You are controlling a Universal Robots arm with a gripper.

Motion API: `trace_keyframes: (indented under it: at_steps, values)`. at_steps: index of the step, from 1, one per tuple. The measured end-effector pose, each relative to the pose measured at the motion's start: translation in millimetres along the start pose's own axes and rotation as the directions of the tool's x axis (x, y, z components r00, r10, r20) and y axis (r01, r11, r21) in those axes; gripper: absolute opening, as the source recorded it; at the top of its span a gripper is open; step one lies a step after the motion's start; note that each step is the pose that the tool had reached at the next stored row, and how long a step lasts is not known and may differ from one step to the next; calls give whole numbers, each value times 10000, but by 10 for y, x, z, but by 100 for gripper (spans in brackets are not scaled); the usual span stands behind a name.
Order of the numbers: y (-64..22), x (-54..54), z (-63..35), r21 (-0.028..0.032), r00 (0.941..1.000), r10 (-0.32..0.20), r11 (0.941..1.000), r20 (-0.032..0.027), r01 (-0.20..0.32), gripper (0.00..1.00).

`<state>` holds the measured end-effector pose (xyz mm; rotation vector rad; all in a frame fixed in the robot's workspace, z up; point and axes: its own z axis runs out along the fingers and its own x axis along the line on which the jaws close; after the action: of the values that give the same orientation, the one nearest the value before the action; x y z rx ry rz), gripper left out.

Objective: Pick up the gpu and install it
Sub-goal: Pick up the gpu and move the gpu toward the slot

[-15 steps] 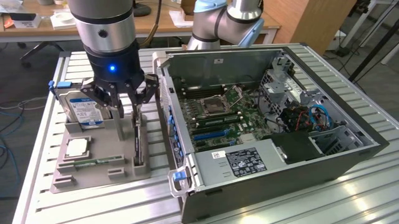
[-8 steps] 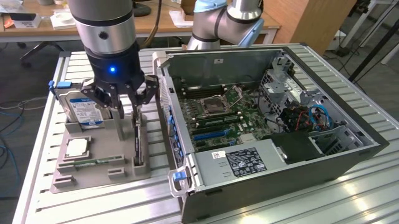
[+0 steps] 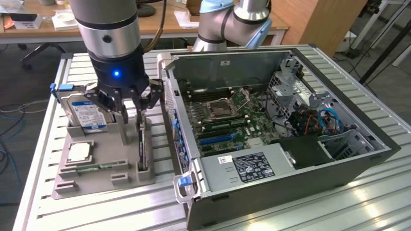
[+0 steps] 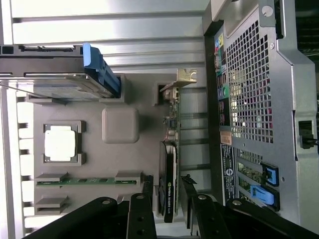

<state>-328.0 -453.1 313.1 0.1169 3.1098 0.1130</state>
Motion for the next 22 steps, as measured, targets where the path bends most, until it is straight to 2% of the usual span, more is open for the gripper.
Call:
trace_keyframes:
  at_steps: [5, 22]
  values:
    - [0, -43, 2, 3, 10000, 4, 10000, -46, -4, 36]
    - [-9, -41, 123, 6, 10000, 4, 10000, -52, -4, 36]
